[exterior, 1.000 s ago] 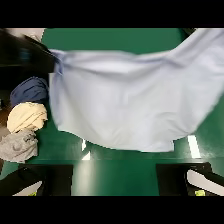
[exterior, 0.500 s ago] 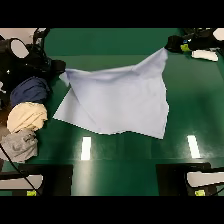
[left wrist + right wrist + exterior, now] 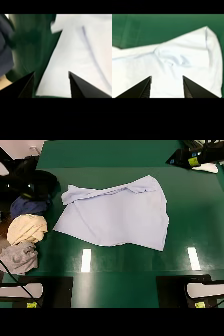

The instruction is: Fold the shirts.

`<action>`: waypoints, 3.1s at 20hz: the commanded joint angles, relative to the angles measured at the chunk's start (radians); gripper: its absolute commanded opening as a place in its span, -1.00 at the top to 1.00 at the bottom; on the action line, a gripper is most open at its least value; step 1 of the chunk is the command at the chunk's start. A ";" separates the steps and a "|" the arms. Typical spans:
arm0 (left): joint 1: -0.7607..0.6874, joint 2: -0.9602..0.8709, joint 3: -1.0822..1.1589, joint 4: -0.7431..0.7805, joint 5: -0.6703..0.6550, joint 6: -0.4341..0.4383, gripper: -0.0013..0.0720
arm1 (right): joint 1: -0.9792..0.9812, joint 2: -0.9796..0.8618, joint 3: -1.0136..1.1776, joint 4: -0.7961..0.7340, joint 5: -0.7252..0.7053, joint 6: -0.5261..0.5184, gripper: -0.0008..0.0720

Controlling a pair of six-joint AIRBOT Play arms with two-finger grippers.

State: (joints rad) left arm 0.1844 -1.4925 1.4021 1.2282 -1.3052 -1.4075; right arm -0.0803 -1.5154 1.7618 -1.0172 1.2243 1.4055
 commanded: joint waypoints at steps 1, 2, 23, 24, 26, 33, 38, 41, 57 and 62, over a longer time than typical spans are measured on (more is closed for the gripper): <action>0.040 -0.001 -0.174 -0.051 -0.039 0.069 -0.32 | -0.004 0.068 -0.109 0.030 0.043 -0.042 -0.23; 0.040 -0.001 -0.212 -0.051 -0.033 0.082 -0.32 | -0.003 0.087 -0.148 0.030 0.030 -0.047 -0.23; -0.032 0.085 -0.233 -0.012 -0.015 0.079 0.91 | -0.155 0.323 -0.545 0.019 0.175 -0.045 -0.23; -0.032 0.111 -0.225 -0.012 -0.014 0.080 0.91 | -0.190 0.357 -0.640 0.020 0.172 -0.045 -0.23; -0.032 0.150 -0.223 -0.014 -0.018 0.080 0.91 | -0.252 0.414 -0.827 0.020 0.162 -0.044 -0.22; -0.032 0.156 -0.223 -0.048 -0.027 0.080 0.91 | -0.243 0.516 -1.247 0.029 0.081 -0.036 -0.22; -0.032 0.156 -0.223 -0.047 -0.028 0.080 0.91 | -0.106 0.514 -1.301 0.080 -0.013 -0.017 -0.22; -0.032 0.156 -0.223 -0.048 -0.030 0.080 0.91 | -0.063 0.494 -1.300 0.079 -0.017 -0.007 -0.20; -0.032 0.383 0.568 -0.117 0.003 0.005 0.91 | -0.164 0.666 -0.303 0.073 -0.090 -0.020 0.94; -0.032 0.558 0.746 -0.147 0.115 -0.033 0.91 | -0.259 0.665 0.190 0.072 -0.080 -0.027 0.94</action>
State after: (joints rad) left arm 0.1524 -1.0298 2.0560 1.1053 -1.2633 -1.4181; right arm -0.2874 -0.8551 1.6913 -0.9424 1.1469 1.3815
